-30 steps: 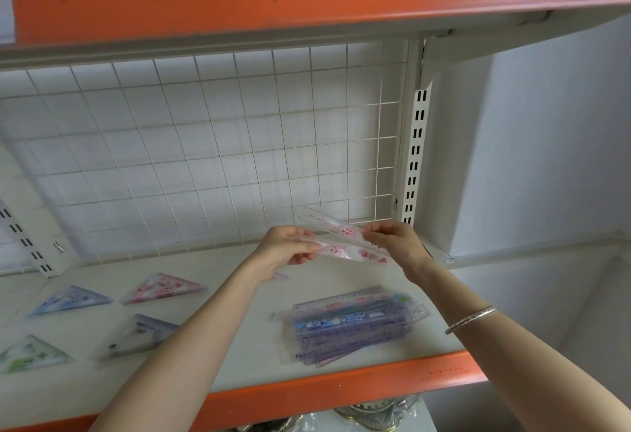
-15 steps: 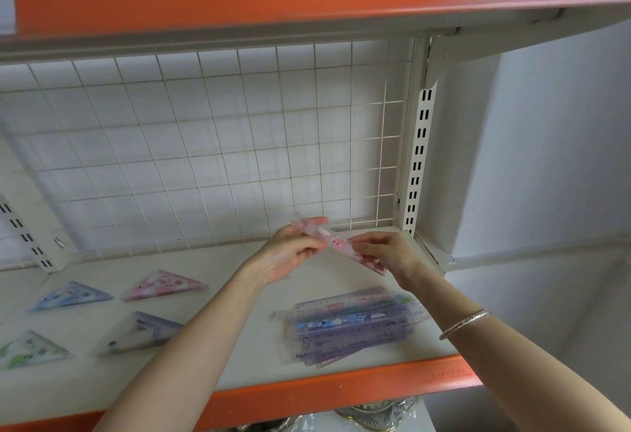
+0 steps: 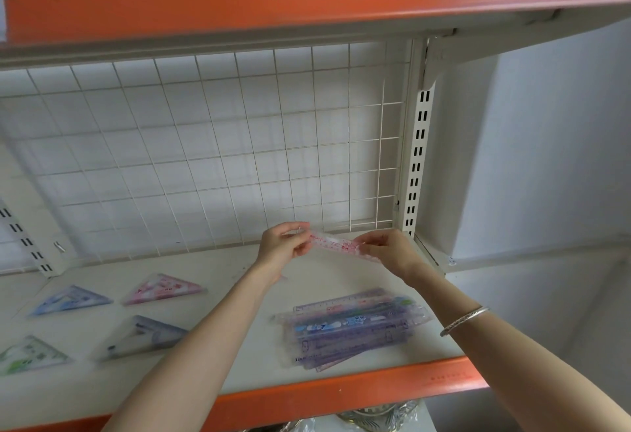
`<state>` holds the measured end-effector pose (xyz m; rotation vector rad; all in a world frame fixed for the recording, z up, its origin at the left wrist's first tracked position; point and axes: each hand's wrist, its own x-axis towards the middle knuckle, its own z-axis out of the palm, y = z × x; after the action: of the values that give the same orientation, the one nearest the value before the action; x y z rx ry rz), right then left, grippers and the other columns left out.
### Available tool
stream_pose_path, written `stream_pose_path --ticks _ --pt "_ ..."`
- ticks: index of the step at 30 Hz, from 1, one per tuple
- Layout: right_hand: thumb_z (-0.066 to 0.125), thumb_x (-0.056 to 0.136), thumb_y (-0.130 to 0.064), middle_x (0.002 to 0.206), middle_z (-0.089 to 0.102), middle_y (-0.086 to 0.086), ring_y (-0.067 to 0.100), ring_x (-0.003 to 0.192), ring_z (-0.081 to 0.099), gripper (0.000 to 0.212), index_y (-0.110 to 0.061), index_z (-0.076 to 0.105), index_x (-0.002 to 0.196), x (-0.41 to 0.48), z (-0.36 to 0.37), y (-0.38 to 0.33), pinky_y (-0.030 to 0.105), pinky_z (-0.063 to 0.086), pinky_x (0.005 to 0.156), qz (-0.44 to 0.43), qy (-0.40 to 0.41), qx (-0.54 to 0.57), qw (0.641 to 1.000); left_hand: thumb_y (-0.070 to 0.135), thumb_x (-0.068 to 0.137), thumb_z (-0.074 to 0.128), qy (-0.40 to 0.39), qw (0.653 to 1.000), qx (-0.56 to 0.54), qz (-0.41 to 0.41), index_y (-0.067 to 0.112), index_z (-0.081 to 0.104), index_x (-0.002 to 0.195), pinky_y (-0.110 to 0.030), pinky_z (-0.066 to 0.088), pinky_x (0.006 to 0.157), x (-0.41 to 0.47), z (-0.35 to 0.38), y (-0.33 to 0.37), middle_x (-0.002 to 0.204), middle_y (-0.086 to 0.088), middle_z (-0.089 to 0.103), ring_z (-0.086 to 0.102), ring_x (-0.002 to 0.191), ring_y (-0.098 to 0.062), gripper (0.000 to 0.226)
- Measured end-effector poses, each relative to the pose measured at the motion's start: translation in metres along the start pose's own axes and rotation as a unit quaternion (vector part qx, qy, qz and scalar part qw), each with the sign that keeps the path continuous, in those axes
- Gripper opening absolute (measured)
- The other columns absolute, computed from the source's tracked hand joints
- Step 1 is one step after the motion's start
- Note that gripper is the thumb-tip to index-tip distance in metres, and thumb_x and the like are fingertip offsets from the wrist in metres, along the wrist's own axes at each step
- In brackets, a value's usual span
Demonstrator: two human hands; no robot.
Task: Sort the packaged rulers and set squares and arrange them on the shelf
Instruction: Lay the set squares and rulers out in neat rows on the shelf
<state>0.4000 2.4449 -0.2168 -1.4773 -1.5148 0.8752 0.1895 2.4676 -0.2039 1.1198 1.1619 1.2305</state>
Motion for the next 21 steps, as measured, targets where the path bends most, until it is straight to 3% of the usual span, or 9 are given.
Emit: stream_pose_path --ticks 2,4,9,16,19,21 --pt "0.068 0.084 -0.005 0.091 0.073 0.009 0.03 0.088 0.063 0.015 -0.013 0.075 0.094 0.002 0.002 0.004 0.032 0.051 0.083 -0.006 0.003 -0.022 1.0 -0.005 0.088 0.061 0.007 0.999 0.041 0.026 -0.008 0.065 0.108 -0.017 0.055 0.063 0.002 0.001 -0.003 0.08 -0.014 0.066 0.063 0.066 -0.014 0.021" --pt "0.07 0.083 -0.011 0.09 0.073 0.003 0.03 0.09 0.063 0.013 -0.018 0.076 0.092 0.004 0.004 0.004 0.038 0.051 0.085 -0.014 0.004 -0.048 0.999 -0.006 0.089 0.059 0.0 0.998 0.055 0.03 -0.008 0.065 0.108 -0.016 0.056 0.064 0.002 0.003 -0.006 0.08 -0.012 0.065 0.063 0.064 -0.011 0.02" --pt "0.073 0.082 -0.016 0.088 0.068 -0.001 0.008 0.067 0.047 0.02 -0.018 0.074 0.101 0.003 0.005 0.0 0.016 0.04 0.063 -0.058 0.006 -0.107 0.993 -0.006 0.089 0.058 0.037 0.999 0.013 -0.035 -0.007 0.065 0.105 -0.018 0.057 0.066 0.004 0.007 -0.018 0.082 -0.012 0.066 0.064 0.067 -0.014 0.018" --pt "0.066 0.086 -0.021 0.103 0.067 0.001 0.011 0.082 0.055 0.028 -0.016 0.068 0.113 0.002 0.01 -0.005 0.017 0.038 0.073 -0.139 -0.005 -0.282 0.949 -0.005 0.088 0.06 0.068 0.994 -0.038 -0.071 -0.008 0.065 0.102 -0.016 0.056 0.061 0.003 0.01 -0.015 0.08 -0.013 0.066 0.063 0.069 -0.016 0.015" --pt "0.061 0.086 -0.022 0.094 0.067 0.003 0.021 0.083 0.061 0.02 -0.017 0.07 0.103 0.003 0.014 -0.01 0.025 0.042 0.068 -0.155 0.011 -0.335 0.929 -0.004 0.085 0.064 0.078 0.983 -0.14 -0.086 -0.005 0.064 0.09 -0.014 0.054 0.056 0.003 0.016 -0.007 0.08 -0.013 0.065 0.062 0.071 -0.015 0.005" --pt "0.061 0.083 -0.023 0.078 0.063 0.006 0.025 0.071 0.057 0.015 -0.013 0.07 0.089 0.003 0.018 -0.013 0.03 0.043 0.063 -0.165 0.05 -0.315 0.933 -0.005 0.081 0.069 0.061 0.984 -0.15 -0.079 -0.004 0.066 0.087 -0.014 0.055 0.059 0.002 0.022 -0.003 0.083 -0.015 0.068 0.064 0.075 -0.017 0.007"
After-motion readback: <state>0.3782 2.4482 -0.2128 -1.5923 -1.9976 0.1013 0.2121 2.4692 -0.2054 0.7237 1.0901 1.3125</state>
